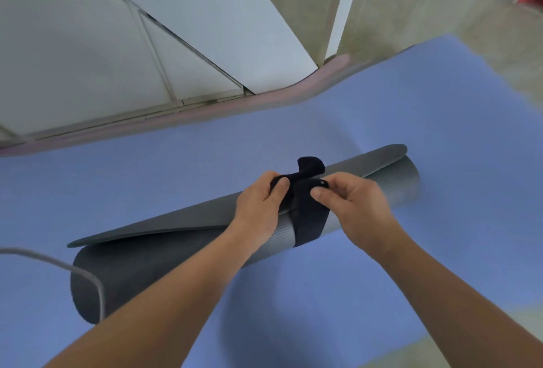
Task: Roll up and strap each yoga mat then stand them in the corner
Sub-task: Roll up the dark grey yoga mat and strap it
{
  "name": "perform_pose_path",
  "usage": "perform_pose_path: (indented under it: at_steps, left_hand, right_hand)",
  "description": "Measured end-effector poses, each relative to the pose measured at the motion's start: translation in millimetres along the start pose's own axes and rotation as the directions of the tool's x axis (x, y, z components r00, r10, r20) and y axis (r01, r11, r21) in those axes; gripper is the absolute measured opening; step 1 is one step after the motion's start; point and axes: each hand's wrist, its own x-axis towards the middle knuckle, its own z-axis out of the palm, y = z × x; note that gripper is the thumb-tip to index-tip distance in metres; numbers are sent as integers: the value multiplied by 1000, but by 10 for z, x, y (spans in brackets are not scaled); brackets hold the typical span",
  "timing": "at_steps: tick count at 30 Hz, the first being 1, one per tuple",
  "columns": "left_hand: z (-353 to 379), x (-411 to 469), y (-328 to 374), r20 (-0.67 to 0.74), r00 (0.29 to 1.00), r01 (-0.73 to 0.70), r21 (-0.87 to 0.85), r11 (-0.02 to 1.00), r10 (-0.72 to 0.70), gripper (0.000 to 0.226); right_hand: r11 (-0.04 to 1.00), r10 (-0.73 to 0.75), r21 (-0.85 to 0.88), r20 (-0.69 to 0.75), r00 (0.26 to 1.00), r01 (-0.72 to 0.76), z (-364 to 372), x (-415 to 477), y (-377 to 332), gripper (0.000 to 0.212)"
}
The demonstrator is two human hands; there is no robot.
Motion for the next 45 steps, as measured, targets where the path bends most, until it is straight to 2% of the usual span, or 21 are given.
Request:
perform_pose_path:
  at_steps: [3, 6, 9, 12, 13, 16, 18, 19, 21, 24, 26, 29, 32, 34, 36, 37, 39, 40, 43, 45]
  left_hand:
    - [9, -48, -7, 4, 1000, 31, -72, 997, -31, 25]
    - [14, -107, -31, 34, 994, 106, -265, 958, -101, 26]
    - [59, -140, -41, 34, 989, 144, -324, 935, -141, 23]
    - [57, -125, -9, 10, 987, 153, -349, 925, -159, 25]
    - [46, -112, -13, 10, 988, 147, -339, 929, -153, 25]
    - [18, -90, -13, 42, 995, 89, -113, 990, -85, 18]
    - [35, -124, 9, 82, 996, 28, 39, 999, -32, 11]
    - [37, -144, 3, 99, 995, -17, 102, 995, 7, 16]
    - [35, -151, -23, 132, 986, -136, 246, 960, 106, 28]
    - [-14, -69, -24, 161, 978, -179, 330, 927, 132, 15]
    - [6, -18, -39, 183, 968, -224, 341, 913, 169, 14]
    - [69, -27, -147, 219, 882, -470, 469, 748, 417, 25]
    - [118, -47, -261, 255, 851, -519, 541, 662, 459, 26]
    - [118, -78, -301, 295, 821, -568, 512, 644, 489, 20]
    - [110, -142, -289, 324, 814, -581, 460, 671, 482, 20]
    - [112, -167, -254, 310, 842, -537, 416, 734, 441, 25]
    - [132, -177, -139, 258, 923, -362, 345, 866, 284, 43]
    - [145, -164, -105, 221, 948, -293, 334, 896, 227, 48]
    - [201, -121, -115, 147, 971, -232, 371, 899, 190, 33]
    - [226, -144, -184, 127, 967, -252, 359, 899, 221, 26]
  right_hand:
    - [994, -45, -99, 51, 998, 50, -8, 75, -41, 10]
    - [938, -99, -330, 50, 994, 110, 16, 214, 66, 14]
    - [936, -45, -347, 41, 998, 56, 35, 301, 250, 15]
    - [923, 3, -384, 66, 998, 23, -10, 305, 322, 33]
    - [940, 37, -342, 82, 996, -6, -21, 288, 315, 35]
    - [988, 91, -133, 140, 986, -73, -54, 259, 342, 28]
    - [994, 87, -75, 165, 982, -76, -84, 232, 372, 29]
    - [995, 81, -65, 161, 984, -72, -100, 221, 389, 33]
    - [997, 81, -11, 100, 992, -80, -130, 180, 378, 38]
    - [993, 107, 57, -73, 992, -103, -134, 133, 312, 32]
    - [996, 86, 4, -143, 986, -86, -92, 103, 205, 29]
    - [986, -51, -166, -99, 994, 34, 14, 74, 41, 20]
    - [984, -69, -170, -109, 992, 50, 17, 96, -20, 18]
    - [962, -90, -269, -115, 989, 56, -16, 164, 6, 23]
    - [913, -66, -406, -61, 996, 36, -3, 226, 60, 28]
    - [901, -30, -434, -41, 999, 10, 4, 241, 95, 29]
    - [911, 35, -411, -7, 999, -35, -3, 230, 154, 27]
    - [915, 55, -402, 18, 998, -43, -15, 217, 181, 25]
    - [904, 72, -428, 108, 992, -19, -51, 204, 222, 24]
    - [940, 76, -342, 170, 983, -14, -72, 194, 244, 25]
